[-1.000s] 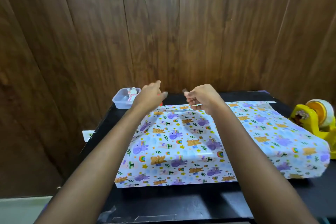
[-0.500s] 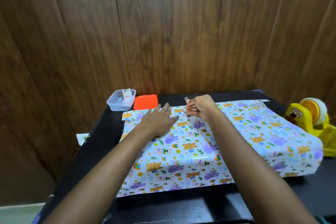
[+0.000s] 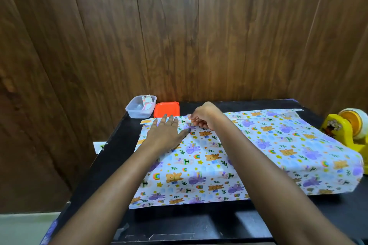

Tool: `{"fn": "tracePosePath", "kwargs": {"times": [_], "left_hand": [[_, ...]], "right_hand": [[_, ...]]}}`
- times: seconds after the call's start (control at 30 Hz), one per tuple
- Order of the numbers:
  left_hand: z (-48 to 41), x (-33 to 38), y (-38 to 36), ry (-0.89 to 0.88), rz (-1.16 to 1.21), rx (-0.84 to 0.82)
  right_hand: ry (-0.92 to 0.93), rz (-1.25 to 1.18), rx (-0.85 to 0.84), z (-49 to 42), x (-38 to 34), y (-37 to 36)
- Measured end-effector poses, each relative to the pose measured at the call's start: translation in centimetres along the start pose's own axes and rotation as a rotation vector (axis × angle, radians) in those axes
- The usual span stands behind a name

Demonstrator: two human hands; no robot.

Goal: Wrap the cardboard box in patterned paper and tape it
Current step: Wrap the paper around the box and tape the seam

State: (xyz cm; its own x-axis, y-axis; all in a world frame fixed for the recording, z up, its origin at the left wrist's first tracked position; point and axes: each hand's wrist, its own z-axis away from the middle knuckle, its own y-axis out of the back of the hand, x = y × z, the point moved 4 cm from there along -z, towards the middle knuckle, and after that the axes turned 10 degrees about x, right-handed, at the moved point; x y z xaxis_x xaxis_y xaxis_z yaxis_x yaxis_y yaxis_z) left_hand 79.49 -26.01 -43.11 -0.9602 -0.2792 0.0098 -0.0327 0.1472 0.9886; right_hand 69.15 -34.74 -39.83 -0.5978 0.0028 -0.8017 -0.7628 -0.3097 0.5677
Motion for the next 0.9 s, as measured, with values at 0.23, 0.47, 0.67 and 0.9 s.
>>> {"fn": "tracePosePath", "kwargs": {"times": [0.23, 0.47, 0.67, 0.9], "left_hand": [[-0.1, 0.0, 0.1, 0.011, -0.023, 0.01], [0.1, 0.0, 0.1, 0.023, -0.02, -0.01], [0.1, 0.0, 0.1, 0.026, -0.017, -0.019], [0.1, -0.1, 0.1, 0.019, -0.007, -0.027]], "right_hand": [[-0.03, 0.27, 0.017, -1.9, -1.3, -2.5], [-0.034, 0.609, -0.144, -2.8, -1.7, -3.8], [-0.103, 0.689, -0.288, -0.3, -1.6, -0.8], [0.497, 0.44, 0.085, -0.4, -2.2, -0.7]]}}
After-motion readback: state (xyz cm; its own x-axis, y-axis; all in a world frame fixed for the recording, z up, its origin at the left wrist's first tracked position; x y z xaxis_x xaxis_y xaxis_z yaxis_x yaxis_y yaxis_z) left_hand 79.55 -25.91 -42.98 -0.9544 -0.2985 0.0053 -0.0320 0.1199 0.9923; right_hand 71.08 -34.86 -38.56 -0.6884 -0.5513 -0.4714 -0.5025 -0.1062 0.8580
